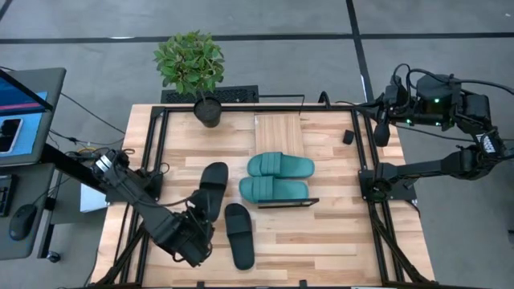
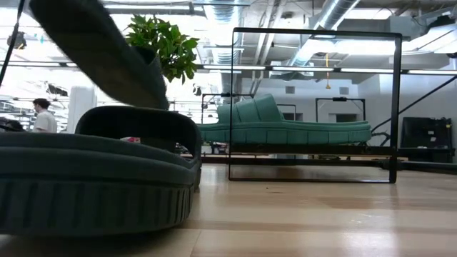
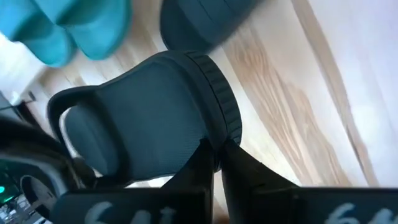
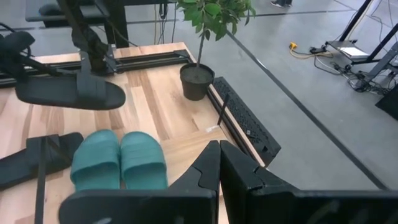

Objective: Pick and place slides into the shelf
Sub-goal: Put the top black slide on the shelf

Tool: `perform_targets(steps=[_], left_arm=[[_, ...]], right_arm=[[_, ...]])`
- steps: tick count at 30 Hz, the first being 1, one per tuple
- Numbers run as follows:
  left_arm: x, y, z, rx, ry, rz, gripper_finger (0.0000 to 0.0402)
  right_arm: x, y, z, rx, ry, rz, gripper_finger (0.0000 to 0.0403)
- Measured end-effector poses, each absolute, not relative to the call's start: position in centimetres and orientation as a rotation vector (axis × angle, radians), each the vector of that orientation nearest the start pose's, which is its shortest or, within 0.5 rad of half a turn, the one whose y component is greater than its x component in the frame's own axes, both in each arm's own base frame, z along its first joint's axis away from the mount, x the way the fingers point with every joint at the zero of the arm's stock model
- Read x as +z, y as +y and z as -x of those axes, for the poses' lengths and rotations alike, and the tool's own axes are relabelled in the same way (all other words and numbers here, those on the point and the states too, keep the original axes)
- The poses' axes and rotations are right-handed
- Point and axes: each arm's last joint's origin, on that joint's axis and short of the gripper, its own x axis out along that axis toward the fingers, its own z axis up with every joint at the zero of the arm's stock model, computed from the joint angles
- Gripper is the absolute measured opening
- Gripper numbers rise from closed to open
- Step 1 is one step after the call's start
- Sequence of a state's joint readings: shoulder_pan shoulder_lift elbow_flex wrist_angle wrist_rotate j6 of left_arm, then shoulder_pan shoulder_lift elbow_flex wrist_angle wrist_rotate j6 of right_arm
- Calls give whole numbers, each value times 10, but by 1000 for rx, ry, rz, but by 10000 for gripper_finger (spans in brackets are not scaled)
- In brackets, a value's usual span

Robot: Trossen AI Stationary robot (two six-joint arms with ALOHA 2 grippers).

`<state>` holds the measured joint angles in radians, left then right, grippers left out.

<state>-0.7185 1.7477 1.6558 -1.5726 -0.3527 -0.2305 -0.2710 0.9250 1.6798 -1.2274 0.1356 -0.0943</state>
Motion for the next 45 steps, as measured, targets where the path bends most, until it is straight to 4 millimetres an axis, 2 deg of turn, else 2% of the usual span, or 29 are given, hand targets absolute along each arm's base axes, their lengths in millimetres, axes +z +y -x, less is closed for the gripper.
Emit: perform_targets(steps=[12, 21, 26, 33, 37, 45], left_arm=[[349, -197, -243, -17, 1208, -661, 0], [376, -182, -255, 16, 1072, -944, 0], [384, -161, -268, 10, 1089, -1132, 0], [405, -126, -283, -53, 1126, -1283, 0], [419, -105, -289, -116, 1129, -1311, 0], [442, -54, -305, -223, 1057, -1258, 0]], right_arm=[[479, -27, -84, -380, 530, 32, 0], [478, -27, -84, -386, 529, 15, 0], [478, -27, -84, -391, 528, 0, 0], [478, -28, -86, -401, 528, -30, 0], [477, -30, -88, -440, 534, -39, 0], [474, -32, -94, -491, 565, -77, 0]])
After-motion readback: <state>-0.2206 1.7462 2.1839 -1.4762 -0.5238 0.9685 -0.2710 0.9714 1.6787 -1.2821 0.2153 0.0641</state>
